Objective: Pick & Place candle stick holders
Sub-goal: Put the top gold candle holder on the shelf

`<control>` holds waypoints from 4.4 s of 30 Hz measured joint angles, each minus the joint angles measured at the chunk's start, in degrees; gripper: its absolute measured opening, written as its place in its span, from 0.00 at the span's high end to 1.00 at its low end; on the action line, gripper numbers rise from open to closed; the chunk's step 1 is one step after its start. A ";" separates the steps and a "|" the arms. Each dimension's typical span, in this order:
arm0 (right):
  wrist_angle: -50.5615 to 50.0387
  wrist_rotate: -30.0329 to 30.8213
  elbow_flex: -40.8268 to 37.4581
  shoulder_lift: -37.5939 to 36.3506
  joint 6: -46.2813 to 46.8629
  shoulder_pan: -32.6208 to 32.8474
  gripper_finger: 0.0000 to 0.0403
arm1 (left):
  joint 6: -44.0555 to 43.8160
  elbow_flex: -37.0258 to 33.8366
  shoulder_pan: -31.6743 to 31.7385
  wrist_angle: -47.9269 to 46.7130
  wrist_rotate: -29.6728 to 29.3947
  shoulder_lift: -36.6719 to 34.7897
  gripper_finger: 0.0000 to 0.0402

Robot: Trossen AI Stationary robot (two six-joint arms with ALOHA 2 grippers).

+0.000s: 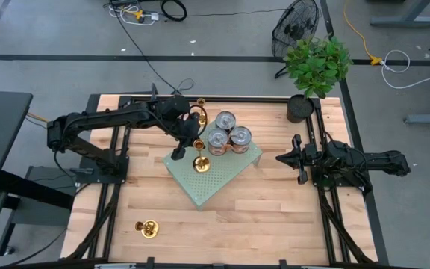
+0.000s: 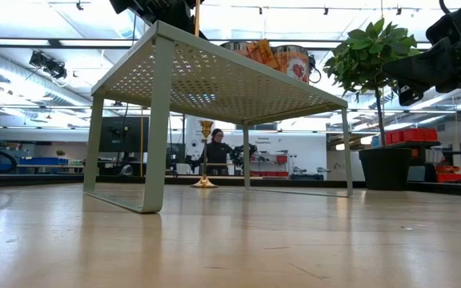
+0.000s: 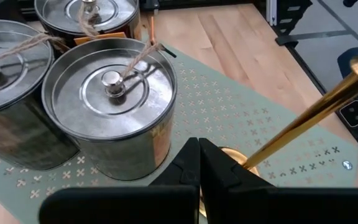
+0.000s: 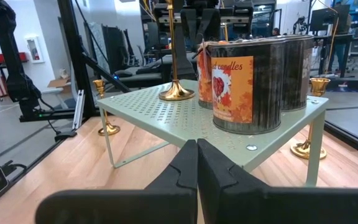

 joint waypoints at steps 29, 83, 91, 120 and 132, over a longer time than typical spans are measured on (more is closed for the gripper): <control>0.02 -0.03 0.02 0.00 0.00 -0.02 0.99 | 2.16 0.07 -0.37 -13.81 -1.07 -4.08 1.00; 0.02 -0.02 0.01 0.00 0.02 0.00 0.99 | 2.14 0.00 13.64 -21.22 -16.59 -7.04 1.00; 0.00 -0.02 0.02 0.00 0.02 0.00 0.99 | 2.80 0.00 14.21 -21.22 -16.88 -7.04 1.00; 0.02 -0.02 0.02 0.00 0.02 -0.02 0.99 | -5.45 0.02 20.23 -20.23 -18.18 0.83 0.99; 0.00 -0.02 0.00 0.00 0.02 -0.01 0.99 | -2.36 0.02 24.17 -12.29 -17.03 5.35 0.99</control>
